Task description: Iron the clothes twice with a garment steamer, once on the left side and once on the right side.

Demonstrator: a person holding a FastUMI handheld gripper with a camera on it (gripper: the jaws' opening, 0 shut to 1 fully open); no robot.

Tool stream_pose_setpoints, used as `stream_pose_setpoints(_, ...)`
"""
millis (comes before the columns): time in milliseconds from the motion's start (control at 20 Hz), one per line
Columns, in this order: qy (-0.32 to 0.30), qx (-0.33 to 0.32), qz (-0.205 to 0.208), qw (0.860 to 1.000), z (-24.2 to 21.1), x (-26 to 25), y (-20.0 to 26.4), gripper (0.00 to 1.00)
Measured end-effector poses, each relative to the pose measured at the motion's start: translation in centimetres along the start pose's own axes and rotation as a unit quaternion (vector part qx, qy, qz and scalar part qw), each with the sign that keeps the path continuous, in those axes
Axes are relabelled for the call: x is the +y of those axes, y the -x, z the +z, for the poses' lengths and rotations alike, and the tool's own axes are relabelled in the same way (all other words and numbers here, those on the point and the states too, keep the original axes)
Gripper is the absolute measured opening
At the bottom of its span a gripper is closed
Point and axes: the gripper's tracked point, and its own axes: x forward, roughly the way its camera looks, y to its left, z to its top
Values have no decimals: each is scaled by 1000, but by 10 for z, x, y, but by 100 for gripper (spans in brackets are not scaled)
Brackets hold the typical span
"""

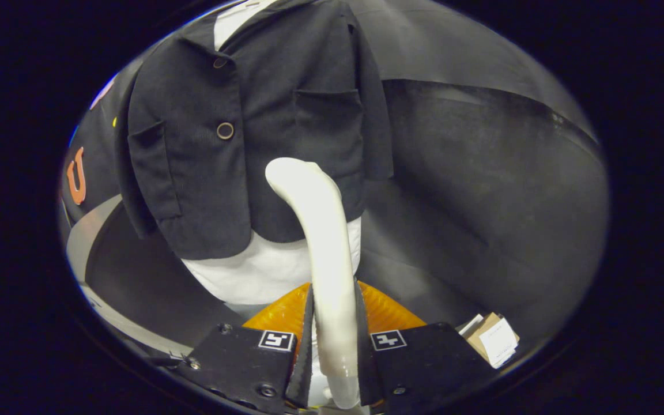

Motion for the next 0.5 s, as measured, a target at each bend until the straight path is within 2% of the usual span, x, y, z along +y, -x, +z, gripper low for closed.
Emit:
stream_pose_setpoints(300, 18, 26, 8, 999, -28, -2, -8, 35)
stream_pose_setpoints(500, 30, 25, 30, 999, -31, 4, -5, 35)
